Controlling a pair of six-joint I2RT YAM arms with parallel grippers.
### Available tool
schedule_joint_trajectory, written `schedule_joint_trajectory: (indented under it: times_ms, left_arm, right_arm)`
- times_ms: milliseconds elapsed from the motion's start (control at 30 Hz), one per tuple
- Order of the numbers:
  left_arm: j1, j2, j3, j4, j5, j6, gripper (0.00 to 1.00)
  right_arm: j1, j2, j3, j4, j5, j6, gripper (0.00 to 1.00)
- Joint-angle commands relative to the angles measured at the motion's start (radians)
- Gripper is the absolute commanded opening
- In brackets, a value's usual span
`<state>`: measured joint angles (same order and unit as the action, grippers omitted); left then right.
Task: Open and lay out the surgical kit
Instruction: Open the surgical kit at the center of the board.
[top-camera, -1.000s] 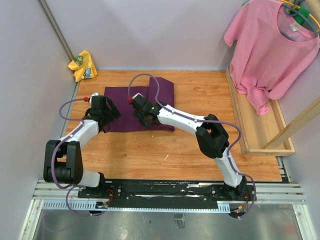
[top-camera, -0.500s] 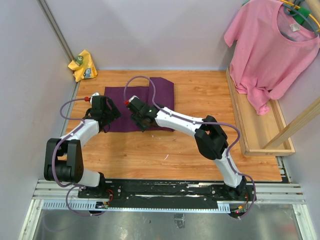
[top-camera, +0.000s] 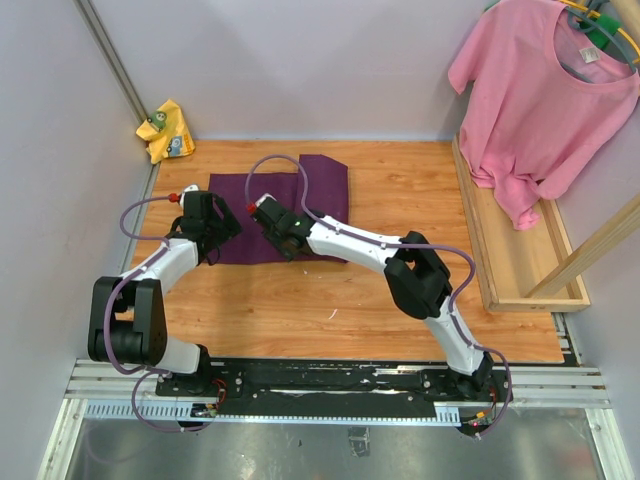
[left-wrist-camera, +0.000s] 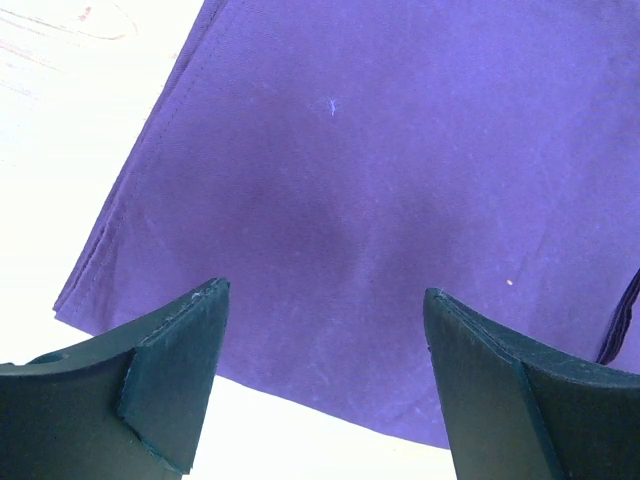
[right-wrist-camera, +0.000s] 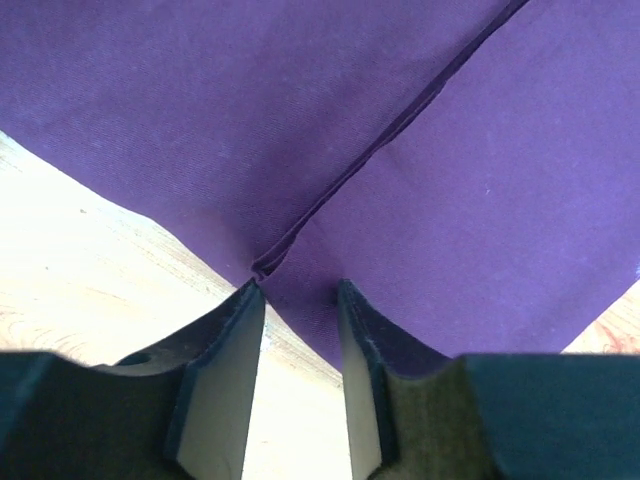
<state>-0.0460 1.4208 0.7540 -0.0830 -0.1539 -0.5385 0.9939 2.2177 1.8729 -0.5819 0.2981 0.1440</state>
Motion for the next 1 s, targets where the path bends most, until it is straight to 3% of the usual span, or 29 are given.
schedule_joint_trajectory:
  times_ms: [0, 367, 733, 967]
  left_arm:
    - [0.003, 0.007, -0.013, 0.029, 0.009, 0.013, 0.82]
    - [0.003, 0.010, -0.011, 0.027, 0.002, 0.017, 0.82]
    - [0.005, 0.028, 0.011, 0.019, -0.016, 0.032, 0.81]
    - [0.004, 0.036, 0.031, 0.012, -0.024, 0.040, 0.82]
  right_arm:
    - [-0.004, 0.015, 0.035, -0.010, 0.028, -0.001, 0.32]
    - [-0.054, -0.146, -0.132, 0.084, 0.026, 0.051, 0.02]
    - [-0.308, -0.576, -0.652, 0.330, -0.058, 0.275, 0.01]
    - [-0.504, -0.675, -0.899, 0.408, -0.179, 0.442, 0.01]
